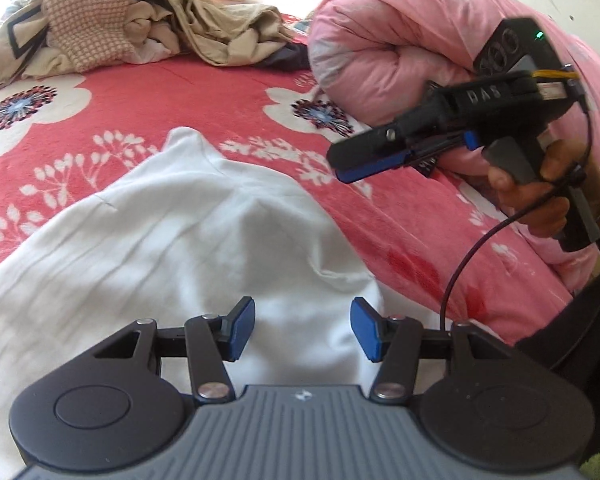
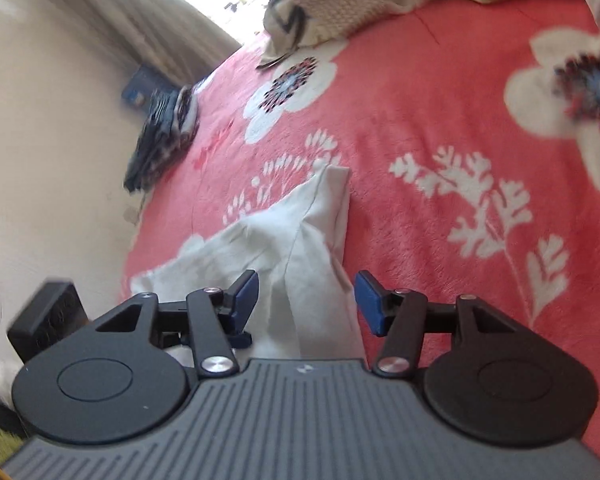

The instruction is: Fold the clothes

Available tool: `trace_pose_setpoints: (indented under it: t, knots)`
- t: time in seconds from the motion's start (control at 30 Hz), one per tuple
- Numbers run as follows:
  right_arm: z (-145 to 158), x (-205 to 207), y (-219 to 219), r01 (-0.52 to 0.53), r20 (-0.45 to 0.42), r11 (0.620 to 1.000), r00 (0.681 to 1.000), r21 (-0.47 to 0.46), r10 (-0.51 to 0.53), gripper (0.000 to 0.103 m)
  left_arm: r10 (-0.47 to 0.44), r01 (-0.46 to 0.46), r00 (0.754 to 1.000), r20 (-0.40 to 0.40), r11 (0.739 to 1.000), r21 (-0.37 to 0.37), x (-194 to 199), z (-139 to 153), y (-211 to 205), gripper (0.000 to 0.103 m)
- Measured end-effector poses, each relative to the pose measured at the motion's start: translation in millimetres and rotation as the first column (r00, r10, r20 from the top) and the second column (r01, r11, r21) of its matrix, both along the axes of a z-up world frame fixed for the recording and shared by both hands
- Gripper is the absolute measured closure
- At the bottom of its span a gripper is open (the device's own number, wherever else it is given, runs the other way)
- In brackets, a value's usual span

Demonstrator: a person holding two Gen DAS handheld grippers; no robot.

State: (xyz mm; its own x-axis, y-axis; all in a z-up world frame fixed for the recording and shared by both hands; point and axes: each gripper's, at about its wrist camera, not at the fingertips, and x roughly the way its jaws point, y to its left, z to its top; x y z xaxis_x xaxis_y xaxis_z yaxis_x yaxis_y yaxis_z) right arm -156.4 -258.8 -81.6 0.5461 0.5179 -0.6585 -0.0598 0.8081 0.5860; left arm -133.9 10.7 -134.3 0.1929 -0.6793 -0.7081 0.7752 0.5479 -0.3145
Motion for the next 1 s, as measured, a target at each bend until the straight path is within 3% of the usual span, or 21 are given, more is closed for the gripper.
trace_pose_setpoints:
  t: [0.07,0.2,0.37,0.5,0.6,0.63,0.73,0.83,0.93,1.0]
  knots:
    - [3.3,-5.5,18.3,-0.055,0.014,0.994,0.998,-0.097,0.057,0.047,-0.014,0.014,1.0,0.003,1.0,0.004,-3.8,-1.4,-2.0,0.049]
    - [-9.7,-4.6,43.9,-0.135,-0.02,0.97,0.991,-0.202,0.134,0.042,-0.02,0.02,1.0,-0.001,1.0,0.008,-4.9,-2.7,-3.1,0.049]
    - [-20.7,-3.0,53.1,-0.143,-0.05,0.96,0.99,-0.24,0.135,0.042,-0.014,0.014,1.0,-0.01,1.0,0.009,-4.2,-3.9,-2.3,0.049]
    - [-22.8,-1.9,50.7,-0.121,-0.04,0.969,0.993,-0.214,0.115,0.044,-0.01,0.01,1.0,-0.021,1.0,0.007,-3.4,-5.4,-1.2,0.049]
    - [-26.0,-0.3,48.7,-0.102,-0.047,0.978,0.994,-0.18,0.095,0.056,-0.017,0.017,0.999,-0.03,1.0,0.004,-3.5,-7.7,-1.3,0.048]
    - [-28.2,0.4,47.4,-0.096,-0.055,0.981,0.995,-0.169,0.088,0.065,-0.019,0.019,0.999,-0.032,1.0,0.003,-3.7,-8.5,-1.6,0.048]
    - [-35.2,2.0,42.7,-0.075,-0.073,0.989,0.995,-0.126,0.066,0.071,-0.025,0.025,0.999,-0.038,1.0,0.001,-4.5,-10.2,-2.5,0.048]
    - [-38.9,3.5,38.6,-0.06,-0.077,0.996,0.996,-0.073,0.054,0.085,-0.029,0.029,0.999,-0.043,1.0,-0.005,-5.4,-10.6,-2.6,0.048]
    - [-43.0,6.0,28.0,-0.037,-0.098,0.996,0.994,0.081,0.045,0.095,-0.031,0.03,0.998,-0.053,0.999,-0.012,-6.2,-10.8,-3.0,0.047]
    - [-49.2,6.7,16.6,0.007,-0.127,0.971,0.992,0.239,0.025,0.097,-0.036,0.035,0.998,-0.06,0.999,-0.017,-7.2,-10.7,-3.0,0.047]
